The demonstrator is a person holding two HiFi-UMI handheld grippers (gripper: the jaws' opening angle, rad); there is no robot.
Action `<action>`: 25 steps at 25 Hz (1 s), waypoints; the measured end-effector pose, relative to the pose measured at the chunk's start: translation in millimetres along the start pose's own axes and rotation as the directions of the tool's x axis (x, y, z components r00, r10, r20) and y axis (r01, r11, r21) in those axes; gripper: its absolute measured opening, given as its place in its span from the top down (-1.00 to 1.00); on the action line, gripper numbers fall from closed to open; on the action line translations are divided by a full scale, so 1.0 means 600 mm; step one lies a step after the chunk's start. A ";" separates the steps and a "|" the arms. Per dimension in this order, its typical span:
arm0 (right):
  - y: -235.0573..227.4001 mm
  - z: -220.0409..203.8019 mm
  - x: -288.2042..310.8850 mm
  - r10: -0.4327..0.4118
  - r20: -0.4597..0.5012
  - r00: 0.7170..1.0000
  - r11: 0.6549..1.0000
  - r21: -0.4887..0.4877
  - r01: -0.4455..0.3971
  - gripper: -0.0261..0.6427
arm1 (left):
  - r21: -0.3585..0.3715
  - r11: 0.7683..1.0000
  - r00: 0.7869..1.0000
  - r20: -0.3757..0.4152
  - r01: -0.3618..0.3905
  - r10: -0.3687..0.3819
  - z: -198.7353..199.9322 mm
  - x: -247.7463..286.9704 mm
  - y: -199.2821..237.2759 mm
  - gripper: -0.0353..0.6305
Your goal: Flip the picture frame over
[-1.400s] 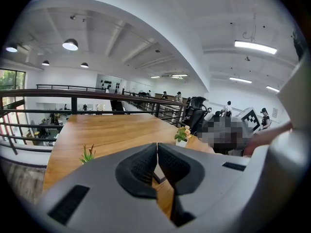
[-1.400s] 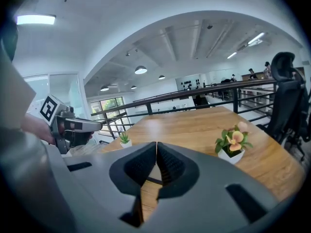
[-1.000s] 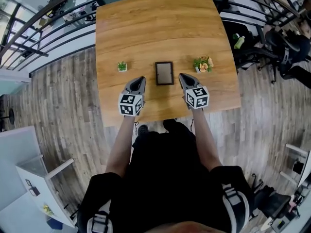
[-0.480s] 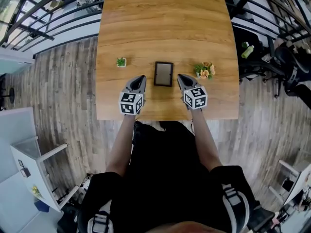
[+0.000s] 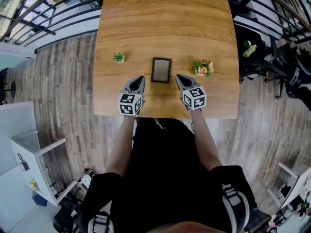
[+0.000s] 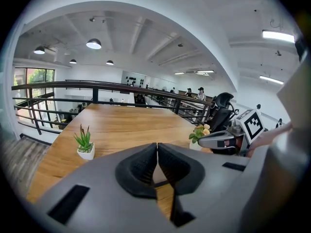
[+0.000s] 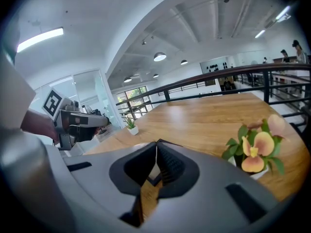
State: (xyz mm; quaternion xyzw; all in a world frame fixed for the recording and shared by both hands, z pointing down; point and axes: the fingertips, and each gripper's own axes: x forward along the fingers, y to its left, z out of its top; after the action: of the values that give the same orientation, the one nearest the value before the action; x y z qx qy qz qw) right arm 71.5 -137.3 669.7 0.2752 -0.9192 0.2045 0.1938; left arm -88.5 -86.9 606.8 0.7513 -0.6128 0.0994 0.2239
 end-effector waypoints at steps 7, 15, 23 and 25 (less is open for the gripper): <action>0.014 -0.013 -0.011 0.018 0.009 1.000 1.000 0.009 -0.018 0.80 | -0.010 1.000 1.000 0.004 -0.004 0.004 -0.010 -0.008 -0.006 0.82; 0.011 -0.043 -0.017 0.010 -0.023 1.000 0.999 0.040 -0.009 0.70 | -0.020 1.000 0.999 -0.033 0.023 -0.024 -0.033 0.009 -0.013 0.81; 0.007 -0.068 -0.011 0.010 -0.059 0.998 0.999 0.048 -0.007 0.60 | -0.044 0.999 0.997 -0.078 0.023 -0.026 -0.061 0.039 -0.007 0.64; 0.005 -0.072 -0.006 0.007 -0.068 0.998 0.998 0.056 -0.003 0.59 | -0.051 0.998 0.995 -0.092 0.027 -0.031 -0.067 0.046 -0.003 0.60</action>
State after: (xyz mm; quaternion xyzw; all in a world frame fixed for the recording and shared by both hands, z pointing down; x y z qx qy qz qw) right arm 83.4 -112.7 703.6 0.2712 -0.9067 0.2398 0.2166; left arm -75.3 -92.3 653.8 0.7489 -0.5930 0.1158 0.2721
